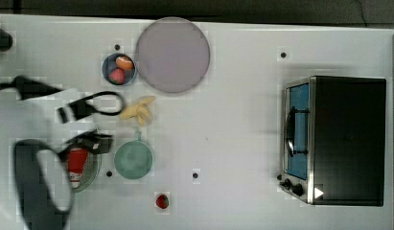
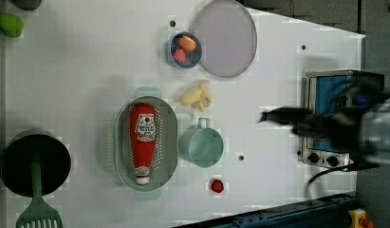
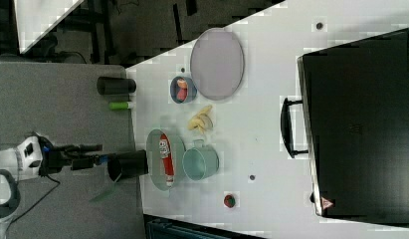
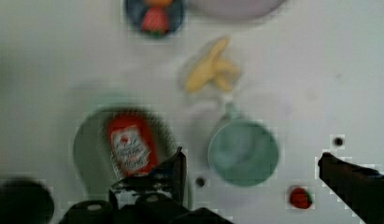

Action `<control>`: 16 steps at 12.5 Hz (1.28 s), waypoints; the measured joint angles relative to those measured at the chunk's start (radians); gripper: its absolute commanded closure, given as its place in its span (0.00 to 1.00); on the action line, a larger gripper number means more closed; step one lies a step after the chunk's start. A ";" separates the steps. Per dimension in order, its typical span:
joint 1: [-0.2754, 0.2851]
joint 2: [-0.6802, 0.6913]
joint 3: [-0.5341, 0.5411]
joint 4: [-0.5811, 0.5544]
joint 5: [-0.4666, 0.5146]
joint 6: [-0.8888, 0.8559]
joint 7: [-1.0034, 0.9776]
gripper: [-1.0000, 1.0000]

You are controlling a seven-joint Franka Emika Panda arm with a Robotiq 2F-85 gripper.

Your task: Pick ketchup from strainer and place it on the table

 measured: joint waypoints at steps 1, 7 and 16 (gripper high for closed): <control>0.003 0.026 0.051 -0.003 0.000 0.024 0.000 0.00; 0.054 0.184 0.247 -0.029 -0.007 0.158 0.005 0.00; 0.059 0.442 0.210 -0.237 -0.231 0.587 0.012 0.00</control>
